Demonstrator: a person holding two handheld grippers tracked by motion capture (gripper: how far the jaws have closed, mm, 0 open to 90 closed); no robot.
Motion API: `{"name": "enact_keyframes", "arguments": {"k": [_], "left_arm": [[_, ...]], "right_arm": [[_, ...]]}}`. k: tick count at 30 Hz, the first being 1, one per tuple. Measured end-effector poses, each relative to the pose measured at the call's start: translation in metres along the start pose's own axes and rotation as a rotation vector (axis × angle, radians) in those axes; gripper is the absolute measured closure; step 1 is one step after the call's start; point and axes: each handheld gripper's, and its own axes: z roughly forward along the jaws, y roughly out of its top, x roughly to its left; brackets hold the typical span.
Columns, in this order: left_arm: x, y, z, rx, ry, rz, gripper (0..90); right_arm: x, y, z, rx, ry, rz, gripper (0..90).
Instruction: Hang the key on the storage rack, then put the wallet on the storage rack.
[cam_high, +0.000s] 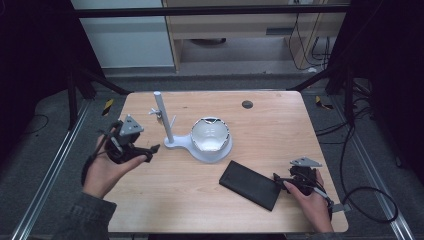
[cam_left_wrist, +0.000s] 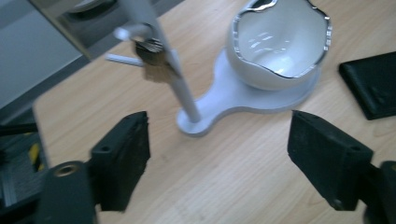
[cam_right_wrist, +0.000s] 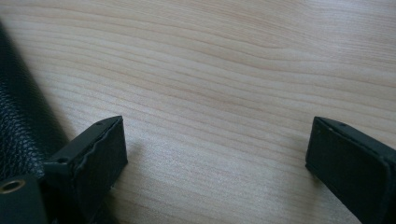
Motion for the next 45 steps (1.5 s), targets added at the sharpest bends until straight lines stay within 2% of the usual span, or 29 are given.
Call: {"name": "enact_keyframes", "arguments": {"k": [5,6,9,15,16,17,19,20,21,24,27,29,31,34,35,38,42,45], "left_arm": [[-0.025,-0.012,0.028,-0.01,-0.08,0.044,10.9],[-0.033,-0.014,0.034,-0.027,-0.106,0.032,10.8],[-0.051,-0.014,0.051,-0.045,-0.143,0.036,11.3],[-0.095,-0.009,0.098,-0.008,-0.248,0.095,16.8],[-0.099,-0.01,0.103,-0.002,-0.256,0.105,18.9],[-0.106,-0.01,0.108,0.019,-0.271,0.132,20.3],[-0.119,-0.017,0.113,0.026,-0.284,0.157,21.0],[-0.119,-0.017,0.113,0.026,-0.284,0.157,25.6],[-0.122,-0.02,0.113,0.033,-0.294,0.162,25.6],[-0.129,-0.028,0.115,0.033,-0.305,0.159,29.7],[-0.129,-0.033,0.117,0.033,-0.32,0.137,35.8],[-0.13,-0.036,0.12,0.024,-0.324,0.122,45.6],[-0.131,-0.036,0.121,0.028,-0.299,0.137,54.8],[-0.133,-0.036,0.123,0.032,-0.296,0.144,69.7],[-0.134,-0.036,0.124,0.036,-0.301,0.136,72.9],[-0.137,-0.035,0.128,0.057,-0.31,0.151,80.4],[-0.139,-0.03,0.136,0.086,-0.331,0.16,86.4],[-0.14,-0.027,0.142,0.101,-0.33,0.167,88.8]], "right_arm": [[0.0,0.0,-0.001,-0.002,0.001,-0.004,7.1],[0.0,0.0,-0.002,-0.002,0.006,-0.002,6.7],[0.002,0.003,-0.008,-0.03,0.007,-0.007,7.1],[0.01,0.002,-0.023,-0.08,-0.012,-0.049,10.0],[0.012,0.002,-0.026,-0.091,-0.008,-0.044,11.3],[0.014,0.001,-0.029,-0.098,-0.007,-0.044,11.8],[0.016,-0.001,-0.034,-0.117,0.014,-0.068,12.3],[0.016,-0.001,-0.034,-0.117,0.014,-0.068,12.3],[0.018,-0.001,-0.037,-0.13,0.031,-0.077,14.3],[0.019,0.001,-0.039,-0.147,0.038,-0.103,23.0],[0.023,0.002,-0.041,-0.159,0.045,-0.12,30.5],[0.024,0.002,-0.041,-0.162,0.048,-0.134,37.4],[0.024,0.002,-0.041,-0.168,0.05,-0.152,44.4],[0.025,0.003,-0.042,-0.181,0.054,-0.169,52.8],[0.026,0.003,-0.042,-0.185,0.056,-0.172,54.5],[0.026,0.002,-0.043,-0.199,0.055,-0.178,57.6],[0.024,-0.001,-0.045,-0.214,0.06,-0.172,58.5],[0.022,-0.002,-0.045,-0.216,0.064,-0.162,58.5]]}}
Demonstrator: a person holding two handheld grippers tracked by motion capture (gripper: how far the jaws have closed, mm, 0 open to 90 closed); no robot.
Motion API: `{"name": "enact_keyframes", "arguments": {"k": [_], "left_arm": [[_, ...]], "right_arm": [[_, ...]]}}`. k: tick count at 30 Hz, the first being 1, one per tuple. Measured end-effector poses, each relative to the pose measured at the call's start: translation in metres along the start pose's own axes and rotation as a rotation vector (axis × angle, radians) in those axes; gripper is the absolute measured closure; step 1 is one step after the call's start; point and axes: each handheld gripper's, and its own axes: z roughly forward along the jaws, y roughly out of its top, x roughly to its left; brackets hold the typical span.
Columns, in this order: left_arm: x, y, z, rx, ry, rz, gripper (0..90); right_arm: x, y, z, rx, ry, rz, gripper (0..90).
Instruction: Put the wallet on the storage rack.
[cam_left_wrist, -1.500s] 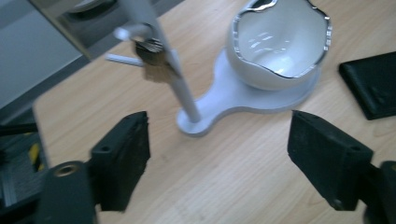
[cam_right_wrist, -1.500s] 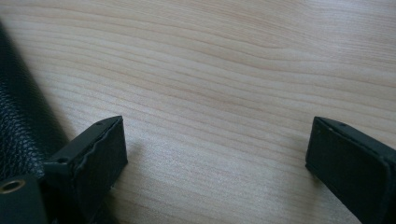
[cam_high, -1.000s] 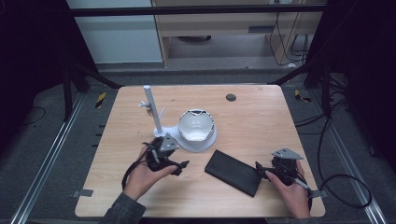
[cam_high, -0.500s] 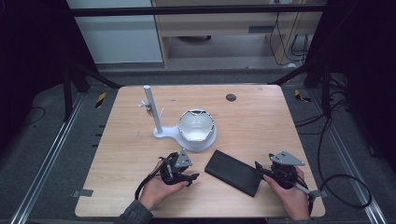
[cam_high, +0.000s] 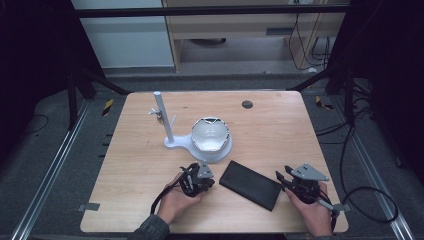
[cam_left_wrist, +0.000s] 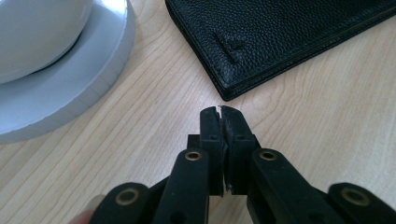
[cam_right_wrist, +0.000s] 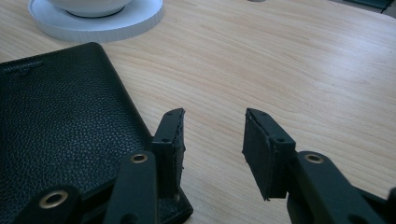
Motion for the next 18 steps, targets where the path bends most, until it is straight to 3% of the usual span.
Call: {"name": "enact_keyframes", "arguments": {"k": [9,18], "left_arm": [[0.0064,0.0015,0.0055,0.023,-0.005,-0.001,90.0],[0.0023,0.0041,0.0113,0.04,-0.008,0.031,90.0]], "right_arm": [[0.0016,0.0014,0.001,-0.003,0.011,-0.006,57.2],[0.0026,0.0006,0.0008,-0.002,0.017,-0.005,55.9]]}}
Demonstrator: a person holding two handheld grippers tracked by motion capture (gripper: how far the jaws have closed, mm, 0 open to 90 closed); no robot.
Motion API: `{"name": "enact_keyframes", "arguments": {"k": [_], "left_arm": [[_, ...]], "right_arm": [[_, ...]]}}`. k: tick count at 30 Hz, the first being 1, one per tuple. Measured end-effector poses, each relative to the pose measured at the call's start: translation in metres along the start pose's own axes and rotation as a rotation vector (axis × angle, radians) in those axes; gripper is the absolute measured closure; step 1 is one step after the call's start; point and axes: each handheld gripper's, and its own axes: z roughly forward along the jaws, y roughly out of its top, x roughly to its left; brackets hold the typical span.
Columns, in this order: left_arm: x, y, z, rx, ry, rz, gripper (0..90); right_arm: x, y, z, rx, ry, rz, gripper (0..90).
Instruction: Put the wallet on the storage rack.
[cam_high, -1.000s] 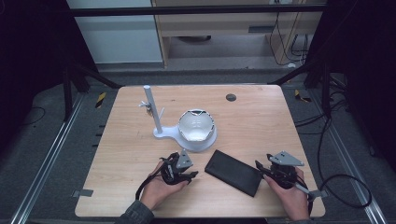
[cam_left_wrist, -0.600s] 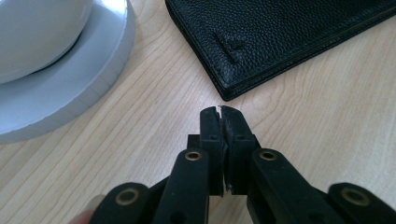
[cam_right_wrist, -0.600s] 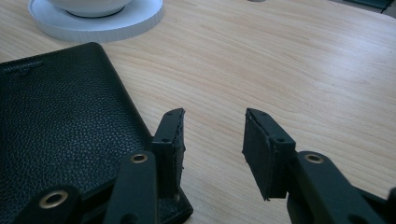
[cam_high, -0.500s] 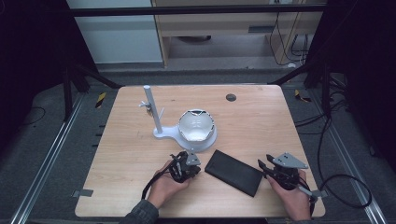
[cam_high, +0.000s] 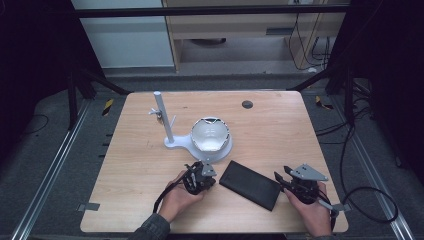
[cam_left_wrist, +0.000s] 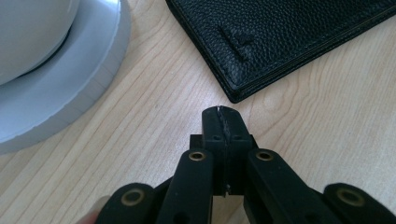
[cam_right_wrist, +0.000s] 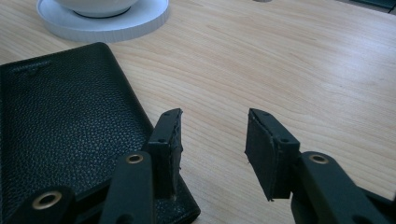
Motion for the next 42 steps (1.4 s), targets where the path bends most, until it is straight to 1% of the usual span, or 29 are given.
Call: {"name": "enact_keyframes", "arguments": {"k": [9,11,14,16,17,18,19,20,23,25,27,28,30,31,33,34,35,36,37,38,40,42], "left_arm": [[-0.003,0.005,0.005,0.006,0.008,0.03,89.7],[-0.004,0.005,0.005,0.001,0.003,0.034,89.3],[-0.004,0.005,0.005,-0.009,0.014,0.029,88.6],[-0.001,0.006,0.002,-0.041,0.005,0.009,89.1],[-0.001,0.006,0.002,-0.041,0.005,0.009,89.0],[-0.001,0.006,0.001,-0.053,-0.002,0.002,89.0],[-0.001,0.006,0.001,-0.059,-0.015,-0.001,89.0],[-0.002,0.006,0.001,-0.057,-0.018,0.001,88.9],[-0.004,0.007,0.0,-0.062,-0.021,0.003,88.4],[-0.004,0.009,-0.003,-0.08,-0.015,0.002,87.5],[-0.003,0.01,-0.005,-0.093,-0.018,-0.005,86.9],[-0.002,0.01,-0.005,-0.101,-0.026,-0.018,86.8],[-0.001,0.01,-0.005,-0.11,-0.035,-0.028,86.4],[0.0,0.01,-0.004,-0.115,-0.042,-0.04,86.1],[0.001,0.012,-0.003,-0.133,-0.049,-0.056,85.9],[0.002,0.013,-0.004,-0.133,-0.052,-0.057,85.4],[0.003,0.015,-0.004,-0.137,-0.051,-0.061,85.0],[0.003,0.017,-0.006,-0.152,-0.053,-0.073,84.9],[0.004,0.019,-0.007,-0.158,-0.055,-0.073,84.9],[0.004,0.021,-0.009,-0.166,-0.052,-0.072,84.8],[0.005,0.026,-0.011,-0.18,-0.053,-0.082,84.3],[0.005,0.032,-0.011,-0.185,-0.06,-0.079,84.1]], "right_arm": [[0.002,0.003,-0.002,-0.006,0.001,-0.013,55.1],[0.004,0.003,-0.002,-0.006,0.005,-0.02,54.8],[0.006,0.003,-0.002,-0.004,0.011,-0.028,54.5],[0.008,0.003,-0.003,-0.006,0.019,-0.03,54.2],[0.008,0.003,-0.003,-0.006,0.019,-0.03,54.2],[0.01,0.004,-0.003,-0.014,0.038,-0.02,53.1],[0.011,0.005,-0.003,-0.014,0.048,-0.027,51.8],[0.013,0.006,-0.002,-0.012,0.054,-0.041,50.8],[0.021,0.009,-0.002,-0.004,0.074,-0.058,46.6],[0.027,0.01,-0.003,-0.002,0.094,-0.069,43.1],[0.034,0.011,-0.003,0.004,0.107,-0.08,37.4],[0.038,0.012,-0.003,0.008,0.111,-0.084,35.0],[0.043,0.013,-0.003,0.015,0.13,-0.082,29.9],[0.045,0.013,-0.003,0.021,0.14,-0.082,26.5],[0.049,0.014,-0.003,0.036,0.16,-0.071,21.4],[0.05,0.014,-0.003,0.048,0.17,-0.077,19.9],[0.051,0.015,-0.004,0.054,0.168,-0.08,18.7],[0.052,0.017,-0.005,0.056,0.174,-0.073,17.8],[0.053,0.019,-0.007,0.055,0.191,-0.068,16.9],[0.054,0.021,-0.009,0.051,0.197,-0.067,16.6],[0.055,0.024,-0.014,0.046,0.209,-0.071,15.9],[0.056,0.025,-0.016,0.055,0.22,-0.088,14.9]]}}
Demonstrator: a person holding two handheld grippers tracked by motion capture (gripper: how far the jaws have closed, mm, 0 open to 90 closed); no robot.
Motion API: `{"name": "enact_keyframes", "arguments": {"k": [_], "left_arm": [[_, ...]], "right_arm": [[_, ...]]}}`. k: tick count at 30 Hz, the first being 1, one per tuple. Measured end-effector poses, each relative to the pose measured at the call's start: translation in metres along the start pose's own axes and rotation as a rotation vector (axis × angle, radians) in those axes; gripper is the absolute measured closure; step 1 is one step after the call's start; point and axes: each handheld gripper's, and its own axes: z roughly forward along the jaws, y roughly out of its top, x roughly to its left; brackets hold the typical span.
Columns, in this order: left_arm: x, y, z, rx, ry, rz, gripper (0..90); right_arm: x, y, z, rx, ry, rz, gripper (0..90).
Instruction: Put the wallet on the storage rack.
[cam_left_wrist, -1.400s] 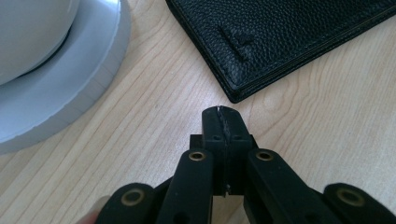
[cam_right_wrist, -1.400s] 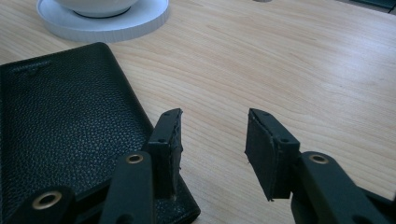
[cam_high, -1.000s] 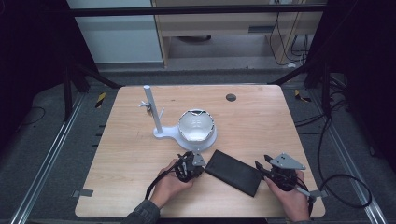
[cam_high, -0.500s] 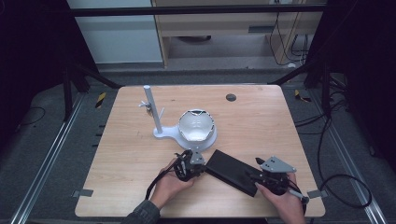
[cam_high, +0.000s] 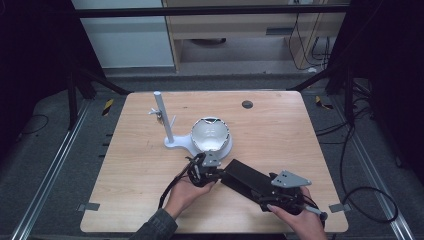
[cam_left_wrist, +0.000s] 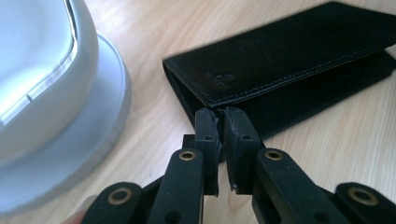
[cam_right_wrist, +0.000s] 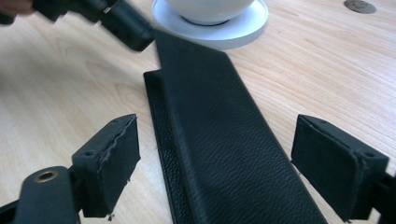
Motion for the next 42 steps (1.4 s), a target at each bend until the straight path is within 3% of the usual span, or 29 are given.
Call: {"name": "enact_keyframes", "arguments": {"k": [3,7,18,20,25,28,42], "left_arm": [[-0.002,0.01,0.004,-0.004,-0.016,0.004,83.7],[-0.004,0.022,0.008,0.016,0.001,0.035,81.8],[0.008,0.037,0.008,0.017,0.011,-0.006,79.2],[0.01,0.039,0.008,0.013,0.019,-0.01,79.2],[0.011,0.044,0.008,0.016,0.027,-0.001,78.0],[0.011,0.046,0.009,0.017,0.028,-0.004,77.7],[0.009,0.053,0.014,0.008,0.017,-0.009,77.2]], "right_arm": [[-0.001,-0.001,-0.003,0.014,-0.001,-0.009,14.9],[-0.005,-0.004,-0.006,0.042,-0.006,-0.028,14.9],[-0.034,-0.003,-0.005,0.117,-0.008,-0.05,18.8],[-0.039,-0.002,-0.005,0.125,0.002,-0.032,19.1],[-0.05,0.001,-0.007,0.16,0.012,-0.047,23.5],[-0.057,0.003,-0.009,0.173,0.049,-0.039,26.4],[-0.061,0.019,0.001,0.27,0.065,-0.115,34.3]]}}
